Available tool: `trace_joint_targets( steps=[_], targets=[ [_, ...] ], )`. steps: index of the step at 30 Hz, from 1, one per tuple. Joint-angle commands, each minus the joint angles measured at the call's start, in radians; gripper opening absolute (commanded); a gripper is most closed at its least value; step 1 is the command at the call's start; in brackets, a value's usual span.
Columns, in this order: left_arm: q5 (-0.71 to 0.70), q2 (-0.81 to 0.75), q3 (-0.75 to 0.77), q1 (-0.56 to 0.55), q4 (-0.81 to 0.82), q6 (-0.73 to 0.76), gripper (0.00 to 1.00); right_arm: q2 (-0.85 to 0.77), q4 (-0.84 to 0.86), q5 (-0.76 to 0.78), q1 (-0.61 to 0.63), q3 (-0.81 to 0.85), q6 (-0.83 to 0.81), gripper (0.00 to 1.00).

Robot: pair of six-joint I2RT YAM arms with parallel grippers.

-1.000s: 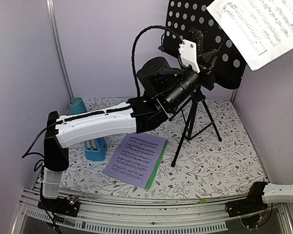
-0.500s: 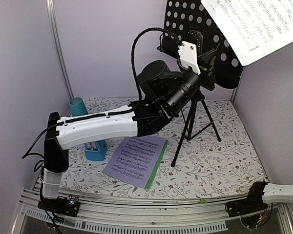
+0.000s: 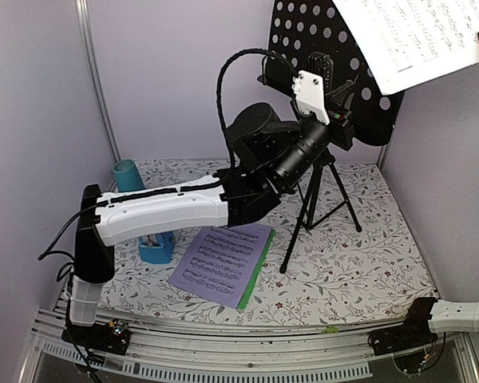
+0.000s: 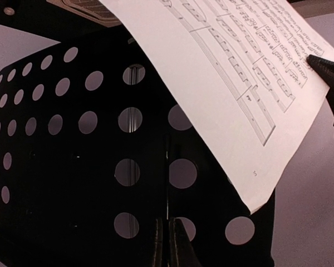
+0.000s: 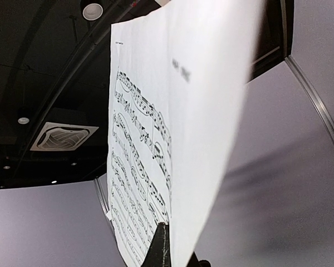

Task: Set up the instrument practice props
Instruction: Place the sheet music on the music stand.

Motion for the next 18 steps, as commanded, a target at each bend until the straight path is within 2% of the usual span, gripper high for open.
trace_joint_targets(
  steps=[1, 18],
  targets=[
    [-0.013, 0.033, -0.005, -0.024, 0.013, 0.008, 0.00, -0.015, 0.137, 0.017, -0.002, -0.032, -0.021, 0.00],
    [-0.011, 0.058, 0.004, -0.024, 0.015, 0.013, 0.00, 0.071, 0.472, 0.033, -0.002, -0.115, -0.152, 0.00]
  ],
)
